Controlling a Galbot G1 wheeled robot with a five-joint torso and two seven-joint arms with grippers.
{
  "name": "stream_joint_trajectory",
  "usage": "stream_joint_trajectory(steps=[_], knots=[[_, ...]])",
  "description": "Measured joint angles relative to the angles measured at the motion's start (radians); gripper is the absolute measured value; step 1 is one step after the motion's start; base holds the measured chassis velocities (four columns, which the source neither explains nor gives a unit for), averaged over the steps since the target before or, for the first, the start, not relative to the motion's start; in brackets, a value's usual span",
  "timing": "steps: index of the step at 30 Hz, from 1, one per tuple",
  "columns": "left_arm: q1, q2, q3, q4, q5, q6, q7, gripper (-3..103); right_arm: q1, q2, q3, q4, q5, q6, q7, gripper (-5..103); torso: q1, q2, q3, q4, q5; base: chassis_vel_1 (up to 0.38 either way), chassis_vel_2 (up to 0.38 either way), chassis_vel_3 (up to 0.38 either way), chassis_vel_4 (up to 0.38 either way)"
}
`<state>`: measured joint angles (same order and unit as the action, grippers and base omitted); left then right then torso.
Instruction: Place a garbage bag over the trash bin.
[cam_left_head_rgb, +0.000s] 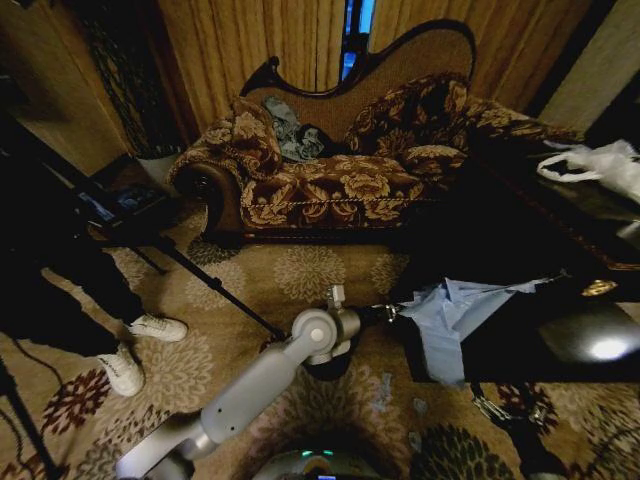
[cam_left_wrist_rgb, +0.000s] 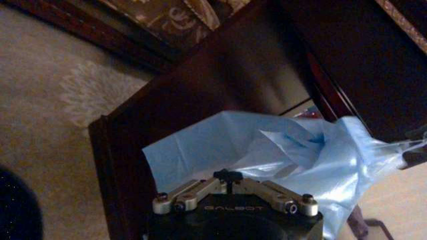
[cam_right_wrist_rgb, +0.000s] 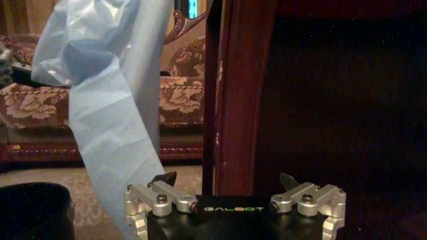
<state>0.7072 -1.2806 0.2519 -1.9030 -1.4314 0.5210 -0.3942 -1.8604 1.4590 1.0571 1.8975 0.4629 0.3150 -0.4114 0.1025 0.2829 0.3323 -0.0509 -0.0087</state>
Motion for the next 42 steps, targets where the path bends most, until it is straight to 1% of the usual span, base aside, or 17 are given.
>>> stream_joint_trajectory(steps=[7, 13, 16, 26, 28, 32, 39, 42], knots=[[0.065, 0.035, -0.045, -0.038, 0.023, 0.016, 0.002, 0, 0.0, 0.005, 0.0, -0.001, -0.001, 0.006, -0.001, 100, 0.0, 0.0, 0.0, 0.0001, 0.0, 0.0, 0.0, 0.0, 0.0], [0.094, 0.057, -0.074, -0.055, 0.03, 0.019, 0.008, 0, 0.003, 0.013, -0.005, -0.004, -0.008, 0.009, -0.003, 100, 0.0, 0.0, 0.0, 0.0001, 0.0, 0.0, 0.0, 0.0, 0.0], [0.119, 0.072, -0.095, -0.068, 0.047, 0.022, 0.02, 0, 0.006, 0.015, -0.007, -0.007, -0.011, 0.01, -0.003, 100, 0.0, 0.0, 0.0, 0.0001, 0.0001, 0.0, 0.0, 0.0, 0.0], [0.175, 0.103, -0.152, -0.103, 0.073, 0.027, 0.029, 0, 0.009, 0.013, -0.006, -0.008, -0.011, 0.01, -0.003, 100, 0.0, 0.0, 0.0, 0.0, 0.0, 0.0, 0.0, 0.0, 0.0], [0.201, 0.117, -0.18, -0.118, 0.077, 0.029, 0.037, 0, 0.011, 0.014, -0.006, -0.007, -0.01, 0.01, -0.003, 100, 0.0, 0.0, 0.0, 0.0001, 0.0001, 0.0, 0.0, 0.0, 0.0], [0.224, 0.127, -0.204, -0.13, 0.08, 0.031, 0.042, 0, 0.013, 0.014, -0.008, -0.007, -0.011, 0.01, -0.003, 100, 0.0, 0.0, 0.0, 0.0001, 0.0, 0.0, 0.0, 0.0, 0.0], [0.297, 0.171, -0.269, -0.167, 0.115, 0.028, 0.076, 0, 0.018, 0.016, -0.015, -0.005, -0.018, 0.01, -0.003, 100, 0.0, 0.0, 0.0, 0.0001, 0.0, 0.0, 0.0, 0.0, 0.0], [0.321, 0.178, -0.297, -0.18, 0.126, 0.028, 0.087, 0, 0.019, 0.017, -0.017, -0.004, -0.019, 0.01, -0.003, 100, 0.0, 0.0, 0.0, 0.0001, 0.0, 0.0, 0.0, 0.0, 0.0]])
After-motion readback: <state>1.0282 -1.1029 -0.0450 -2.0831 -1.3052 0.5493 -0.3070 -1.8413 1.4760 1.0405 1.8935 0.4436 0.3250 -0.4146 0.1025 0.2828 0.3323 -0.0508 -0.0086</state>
